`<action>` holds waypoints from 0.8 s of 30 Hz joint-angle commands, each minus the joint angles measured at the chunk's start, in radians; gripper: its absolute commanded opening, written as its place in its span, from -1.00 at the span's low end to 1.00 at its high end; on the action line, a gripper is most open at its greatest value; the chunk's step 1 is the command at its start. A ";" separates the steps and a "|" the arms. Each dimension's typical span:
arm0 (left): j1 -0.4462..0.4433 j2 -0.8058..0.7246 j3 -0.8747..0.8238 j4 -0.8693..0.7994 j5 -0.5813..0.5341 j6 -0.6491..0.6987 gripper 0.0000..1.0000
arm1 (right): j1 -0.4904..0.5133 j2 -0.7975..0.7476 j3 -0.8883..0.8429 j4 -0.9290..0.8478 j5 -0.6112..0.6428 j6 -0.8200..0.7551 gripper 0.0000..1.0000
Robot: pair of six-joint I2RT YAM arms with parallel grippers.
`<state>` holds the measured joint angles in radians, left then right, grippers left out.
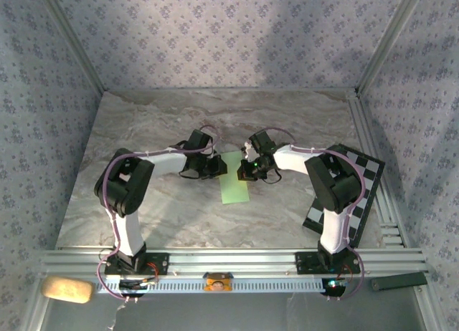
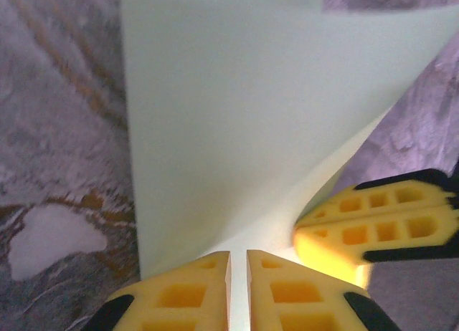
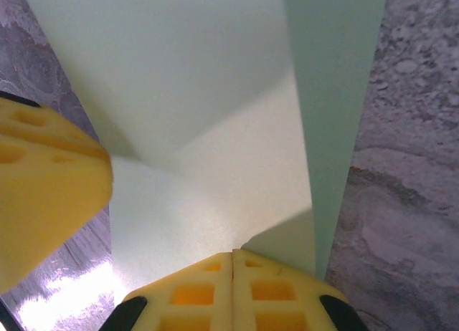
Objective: Fold a paper plane with a square sheet of paper (pick it up from the middle)
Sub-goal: First fold the square sheet of paper in half at the center of the table.
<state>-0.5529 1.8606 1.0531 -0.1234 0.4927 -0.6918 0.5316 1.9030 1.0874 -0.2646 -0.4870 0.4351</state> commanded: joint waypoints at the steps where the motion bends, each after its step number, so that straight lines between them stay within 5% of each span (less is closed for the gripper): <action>1: 0.009 0.005 0.028 -0.027 0.010 0.013 -0.73 | -0.010 0.045 -0.029 -0.149 0.108 -0.023 -1.00; 7: 0.020 0.064 0.025 0.006 0.006 -0.008 -0.82 | -0.011 0.049 -0.028 -0.148 0.107 -0.023 -1.00; 9: 0.027 0.082 0.013 0.008 0.003 -0.010 -1.00 | -0.009 0.049 -0.030 -0.147 0.107 -0.021 -1.00; 24: 0.059 0.050 0.052 0.002 0.064 0.000 -0.95 | -0.012 0.050 -0.039 -0.150 0.117 -0.025 -1.00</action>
<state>-0.5133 1.9259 1.0634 -0.0948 0.5388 -0.7071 0.5304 1.9030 1.0901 -0.2737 -0.4858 0.4316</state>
